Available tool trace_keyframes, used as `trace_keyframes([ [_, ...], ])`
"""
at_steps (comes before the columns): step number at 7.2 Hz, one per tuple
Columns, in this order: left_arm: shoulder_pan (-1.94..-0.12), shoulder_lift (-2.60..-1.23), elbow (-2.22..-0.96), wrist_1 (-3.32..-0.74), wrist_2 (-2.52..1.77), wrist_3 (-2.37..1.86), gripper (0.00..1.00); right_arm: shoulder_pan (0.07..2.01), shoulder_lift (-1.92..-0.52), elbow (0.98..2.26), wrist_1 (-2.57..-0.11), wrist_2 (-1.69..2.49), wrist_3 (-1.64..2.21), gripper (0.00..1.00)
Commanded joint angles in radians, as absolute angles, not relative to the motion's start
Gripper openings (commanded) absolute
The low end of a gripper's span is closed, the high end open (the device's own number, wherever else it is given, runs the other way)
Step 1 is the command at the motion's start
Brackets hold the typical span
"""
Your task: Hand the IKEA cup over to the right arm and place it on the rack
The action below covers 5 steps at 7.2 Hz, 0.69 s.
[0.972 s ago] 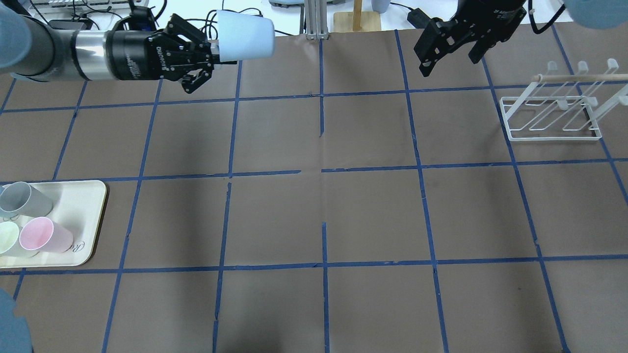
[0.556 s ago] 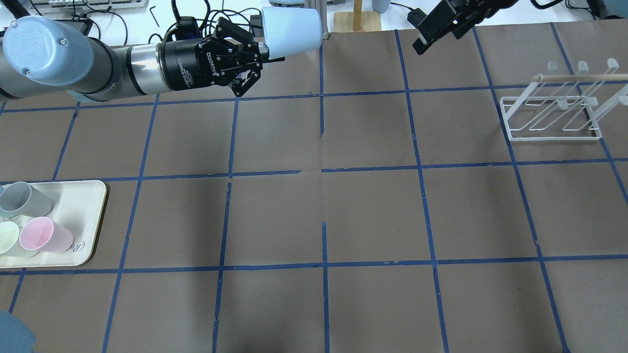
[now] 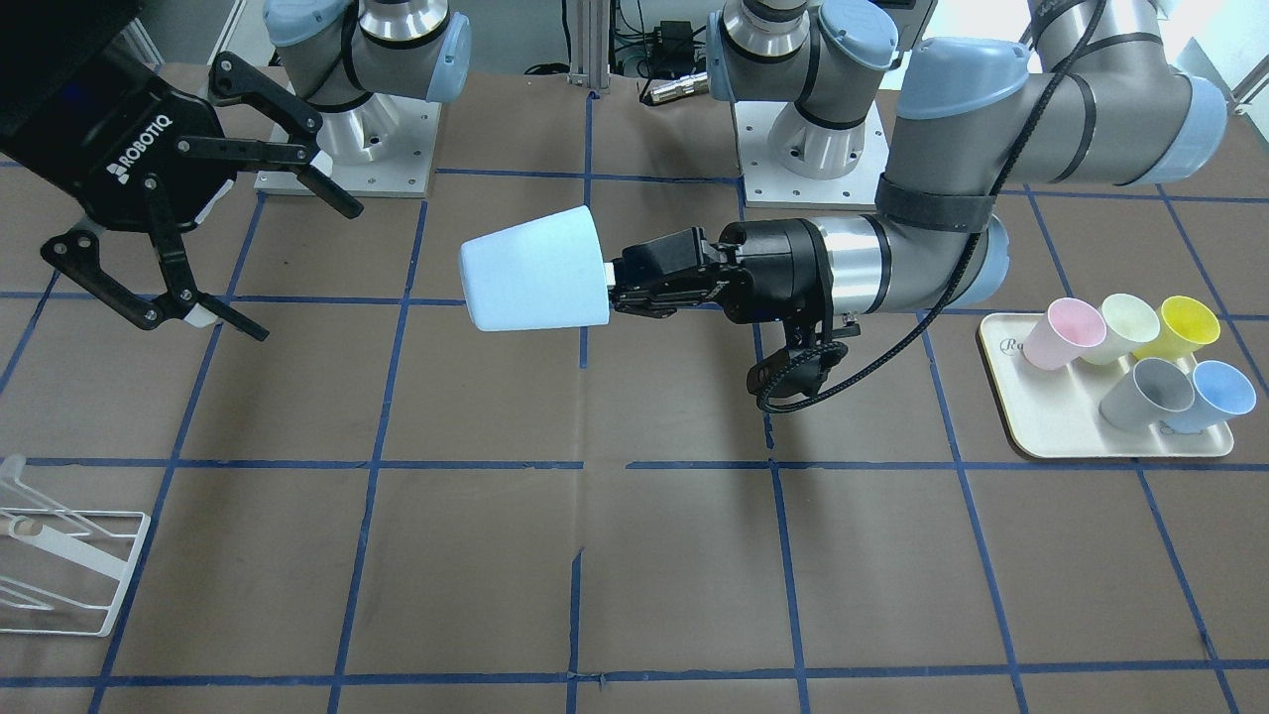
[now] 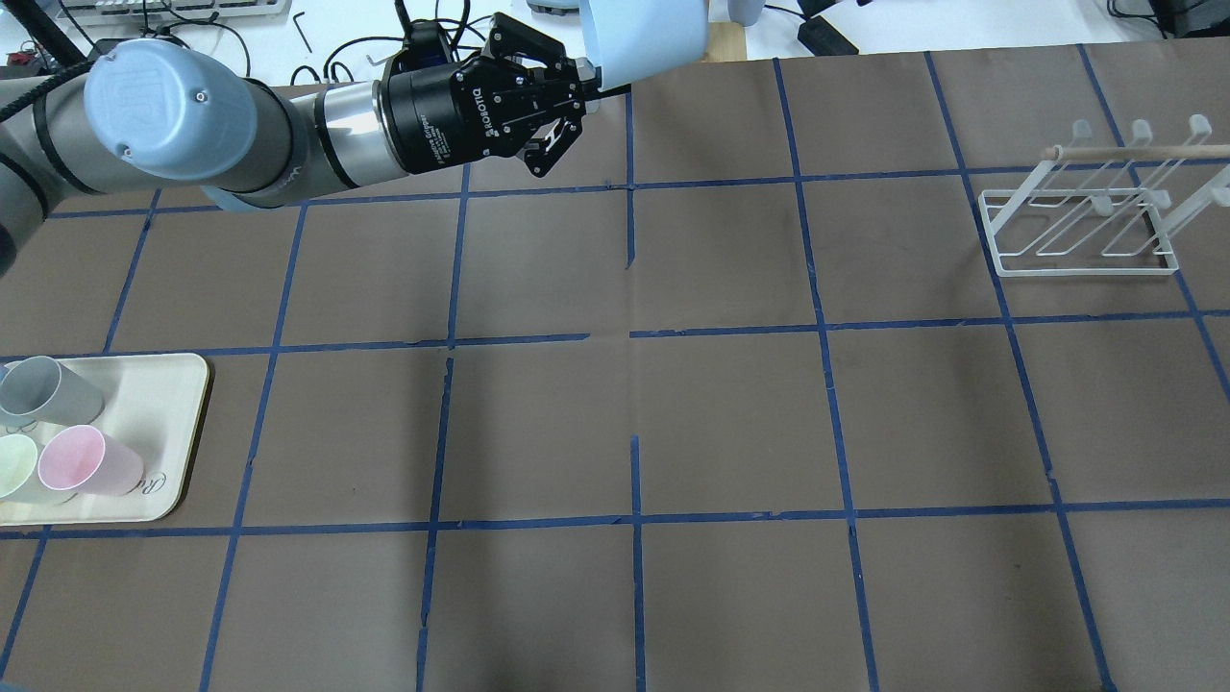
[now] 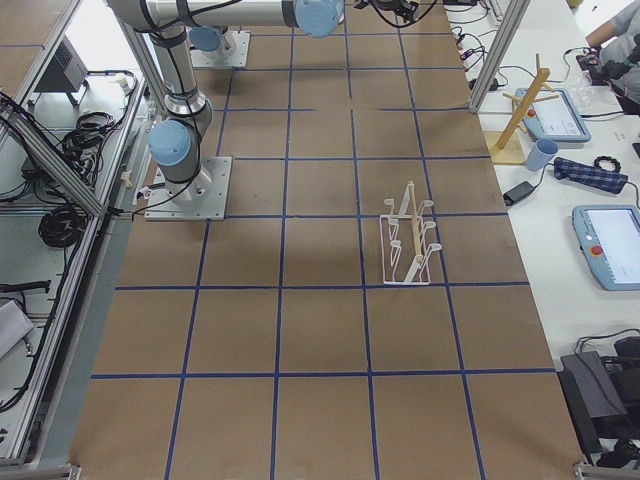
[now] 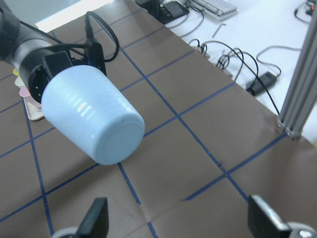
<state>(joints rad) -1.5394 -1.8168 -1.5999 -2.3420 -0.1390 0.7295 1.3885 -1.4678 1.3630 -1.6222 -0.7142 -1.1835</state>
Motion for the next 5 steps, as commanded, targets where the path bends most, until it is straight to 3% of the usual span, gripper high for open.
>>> trace_keyframes([
  [1, -1.552, -1.807, -1.600, -2.344, -0.163, 0.727, 0.00, 1.396, -1.485, 1.376, -1.598, -0.560, -1.420, 0.99],
  [5, -1.571, -1.801, -1.601, -2.344, -0.166, 0.727, 0.00, 1.434, -1.490, 1.480, -1.598, -0.413, -1.610, 0.99],
])
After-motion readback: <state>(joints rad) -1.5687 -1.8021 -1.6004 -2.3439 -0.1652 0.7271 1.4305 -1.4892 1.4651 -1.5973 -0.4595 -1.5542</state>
